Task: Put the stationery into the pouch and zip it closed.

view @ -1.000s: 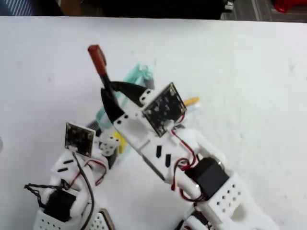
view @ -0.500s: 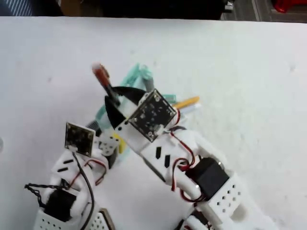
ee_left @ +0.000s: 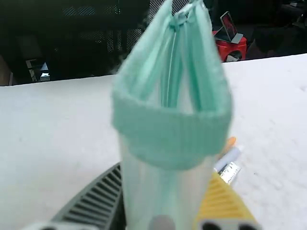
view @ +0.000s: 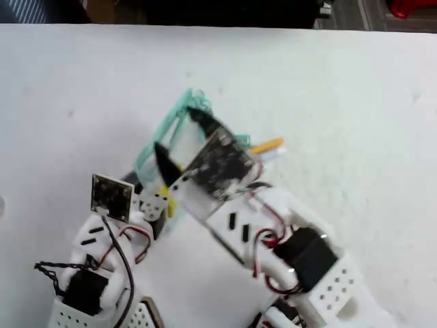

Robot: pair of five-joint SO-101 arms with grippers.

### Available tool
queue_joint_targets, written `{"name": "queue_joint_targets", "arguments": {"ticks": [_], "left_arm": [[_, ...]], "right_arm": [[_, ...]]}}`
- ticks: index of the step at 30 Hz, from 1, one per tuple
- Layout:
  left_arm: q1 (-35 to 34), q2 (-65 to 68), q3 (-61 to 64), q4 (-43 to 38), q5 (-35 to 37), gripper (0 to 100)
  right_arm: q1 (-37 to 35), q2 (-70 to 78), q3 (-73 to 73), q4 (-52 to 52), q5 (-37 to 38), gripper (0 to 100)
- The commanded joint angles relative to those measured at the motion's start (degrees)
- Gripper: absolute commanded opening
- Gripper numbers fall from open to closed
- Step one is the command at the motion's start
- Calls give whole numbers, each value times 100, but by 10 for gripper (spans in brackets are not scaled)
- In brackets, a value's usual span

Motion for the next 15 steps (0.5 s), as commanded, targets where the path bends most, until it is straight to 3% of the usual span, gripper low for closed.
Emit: {"name": "queue_joint_targets", "arguments": {"ticks": [1, 8, 15], "left_arm": [[-40, -75, -62, -185, -9, 168], [-40, -75, -70, -185, -18, 123], [-31, -75, -70, -185, -18, 120]], "right_arm": [[664, -84, -651, 119, 35, 220], [2563, 382, -1020, 374, 88, 219], [3899, 2369, -1055, 840, 615, 219]]}}
